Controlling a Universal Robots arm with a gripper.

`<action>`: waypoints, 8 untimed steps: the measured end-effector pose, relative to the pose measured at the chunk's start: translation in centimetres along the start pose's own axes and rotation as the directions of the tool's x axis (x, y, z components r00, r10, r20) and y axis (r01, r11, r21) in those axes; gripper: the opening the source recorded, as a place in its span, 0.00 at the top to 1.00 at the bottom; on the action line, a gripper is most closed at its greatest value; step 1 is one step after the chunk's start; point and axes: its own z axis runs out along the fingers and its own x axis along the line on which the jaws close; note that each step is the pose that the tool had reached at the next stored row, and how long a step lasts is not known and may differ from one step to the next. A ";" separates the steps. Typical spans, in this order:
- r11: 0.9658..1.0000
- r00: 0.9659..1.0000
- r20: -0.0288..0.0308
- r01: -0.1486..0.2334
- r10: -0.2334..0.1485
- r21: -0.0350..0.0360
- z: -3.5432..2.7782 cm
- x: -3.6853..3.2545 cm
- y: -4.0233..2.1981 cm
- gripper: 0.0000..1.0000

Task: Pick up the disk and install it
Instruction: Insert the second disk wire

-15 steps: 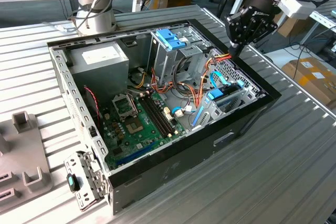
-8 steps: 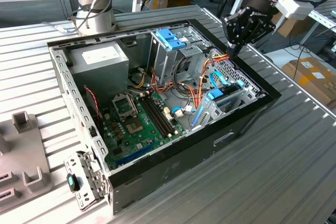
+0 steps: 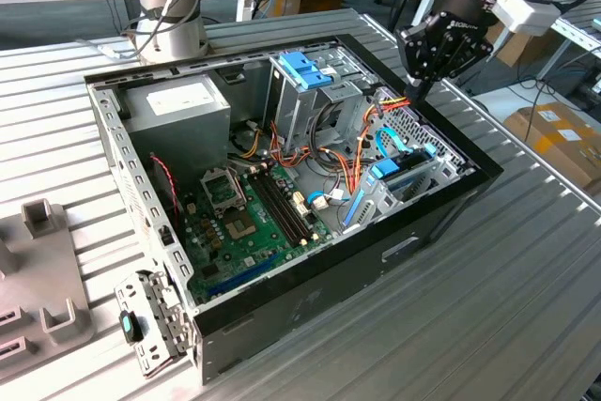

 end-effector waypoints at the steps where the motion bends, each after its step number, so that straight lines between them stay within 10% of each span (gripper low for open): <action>1: 1.000 1.000 0.000 -0.007 0.007 0.000 0.00 0.00 0.00 0.84; 8: 0.996 0.996 -0.002 -0.087 0.087 0.002 0.00 0.00 0.00 0.84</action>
